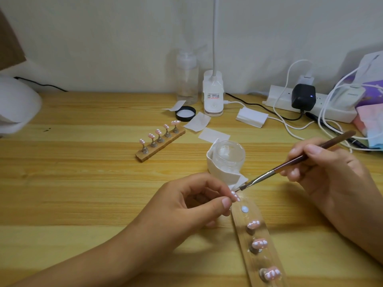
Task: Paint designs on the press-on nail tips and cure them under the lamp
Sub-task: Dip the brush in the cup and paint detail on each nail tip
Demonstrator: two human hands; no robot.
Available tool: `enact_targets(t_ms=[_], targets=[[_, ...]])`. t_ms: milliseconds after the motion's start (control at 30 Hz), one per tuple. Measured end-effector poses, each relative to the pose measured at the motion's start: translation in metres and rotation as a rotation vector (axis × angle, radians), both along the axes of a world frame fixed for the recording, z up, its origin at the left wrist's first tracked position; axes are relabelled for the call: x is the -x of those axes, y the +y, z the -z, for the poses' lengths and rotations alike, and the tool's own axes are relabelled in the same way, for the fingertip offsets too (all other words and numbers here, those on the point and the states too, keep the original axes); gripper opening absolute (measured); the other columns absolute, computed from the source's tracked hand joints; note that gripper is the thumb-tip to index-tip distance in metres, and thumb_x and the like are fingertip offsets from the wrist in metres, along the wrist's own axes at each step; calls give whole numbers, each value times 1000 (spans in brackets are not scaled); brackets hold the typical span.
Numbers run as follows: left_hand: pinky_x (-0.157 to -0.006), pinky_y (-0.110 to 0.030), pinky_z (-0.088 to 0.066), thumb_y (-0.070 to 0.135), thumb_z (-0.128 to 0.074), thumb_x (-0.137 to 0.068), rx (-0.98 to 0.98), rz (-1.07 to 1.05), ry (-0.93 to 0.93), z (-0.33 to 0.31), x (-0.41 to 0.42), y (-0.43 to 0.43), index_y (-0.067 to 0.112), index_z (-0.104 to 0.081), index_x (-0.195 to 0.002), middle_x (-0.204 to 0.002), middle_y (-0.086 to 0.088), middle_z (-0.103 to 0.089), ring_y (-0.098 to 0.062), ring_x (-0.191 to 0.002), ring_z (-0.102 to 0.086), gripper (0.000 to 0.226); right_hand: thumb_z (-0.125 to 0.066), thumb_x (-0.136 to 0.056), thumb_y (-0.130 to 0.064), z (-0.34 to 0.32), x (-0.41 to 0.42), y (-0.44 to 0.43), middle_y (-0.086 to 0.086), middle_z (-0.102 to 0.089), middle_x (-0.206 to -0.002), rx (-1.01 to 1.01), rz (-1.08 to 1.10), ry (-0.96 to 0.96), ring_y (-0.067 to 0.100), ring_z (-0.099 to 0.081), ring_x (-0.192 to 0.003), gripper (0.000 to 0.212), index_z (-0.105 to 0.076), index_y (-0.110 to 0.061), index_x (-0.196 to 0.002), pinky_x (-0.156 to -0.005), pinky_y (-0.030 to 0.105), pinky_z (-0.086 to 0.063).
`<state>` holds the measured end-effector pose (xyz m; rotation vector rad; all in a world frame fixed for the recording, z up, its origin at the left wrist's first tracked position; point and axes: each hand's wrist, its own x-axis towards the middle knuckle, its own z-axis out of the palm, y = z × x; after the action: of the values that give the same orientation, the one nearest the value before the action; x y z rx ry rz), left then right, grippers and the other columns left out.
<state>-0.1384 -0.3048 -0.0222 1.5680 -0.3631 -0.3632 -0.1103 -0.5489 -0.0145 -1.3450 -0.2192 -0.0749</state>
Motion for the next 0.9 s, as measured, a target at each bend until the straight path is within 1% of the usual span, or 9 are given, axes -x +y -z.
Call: enact_targets(t_ms=[167,267,300,367,467,600,767,833,900], targets=[[-64,-16,-49,37,-68,-77,1,9,-7,1,-1,0,32,-74,-84,-77,7,-70,-3,-72,-61,11,-51,-86,-20,1,2,1,0,-64,-67,22,-21,-12,10,-61,-55,29,-75,-20,-69,-61,19,-54],[-64,-17,-50,39,-67,-77,1,11,-7,1,-1,0,31,-73,-85,-76,7,-71,-4,-69,-60,13,-69,-85,-37,1,2,1,0,-63,-69,44,-56,-31,10,-61,-57,22,-74,-21,-71,-61,19,-54],[-65,-18,-50,40,-67,-78,-3,8,-9,1,-2,0,31,-73,-86,-76,6,-71,-5,-68,-60,14,-69,-85,-37,1,3,1,0,-63,-69,59,-64,-30,10,-60,-56,22,-73,-21,-71,-61,19,-53],[-65,-20,-51,41,-67,-77,-3,-8,-10,1,-2,1,31,-72,-87,-77,5,-71,-8,-67,-60,15,-62,-85,-27,2,3,0,0,-61,-68,89,-83,-24,11,-57,-53,19,-70,-21,-69,-63,22,-54],[-64,-25,-52,43,-67,-75,6,-25,8,1,-3,1,32,-72,-87,-77,4,-72,-10,-67,-60,17,-61,-80,-24,2,4,0,2,-60,-69,84,-118,-14,12,-57,-53,14,-70,-20,-69,-65,24,-55],[-64,-21,-52,31,-70,-81,4,-30,16,-1,-2,0,33,-73,-86,-76,4,-72,-8,-65,-60,6,-47,-85,-20,2,-1,-2,2,-61,-67,-47,-79,35,11,-58,-54,30,-72,-19,-69,-60,20,-53],[-64,-19,-51,28,-66,-81,-9,-38,23,-1,-2,0,34,-74,-86,-75,5,-72,-7,-65,-61,10,-46,-88,-23,4,-7,-8,-1,-62,-71,-103,-41,71,10,-60,-57,33,-74,-19,-72,-66,22,-56],[-64,-20,-52,33,-70,-80,-2,-32,30,-1,-3,0,33,-74,-86,-76,5,-71,-8,-67,-61,8,-50,-90,-25,6,-7,-9,0,-63,-72,-79,-54,45,10,-61,-60,29,-74,-20,-75,-68,23,-56],[-64,-20,-51,38,-71,-75,10,-27,38,1,-3,0,30,-75,-86,-76,5,-71,-7,-68,-61,14,-64,-87,-33,6,-6,-8,1,-64,-73,-45,-86,-4,11,-63,-63,18,-75,-19,-81,-71,24,-56]])
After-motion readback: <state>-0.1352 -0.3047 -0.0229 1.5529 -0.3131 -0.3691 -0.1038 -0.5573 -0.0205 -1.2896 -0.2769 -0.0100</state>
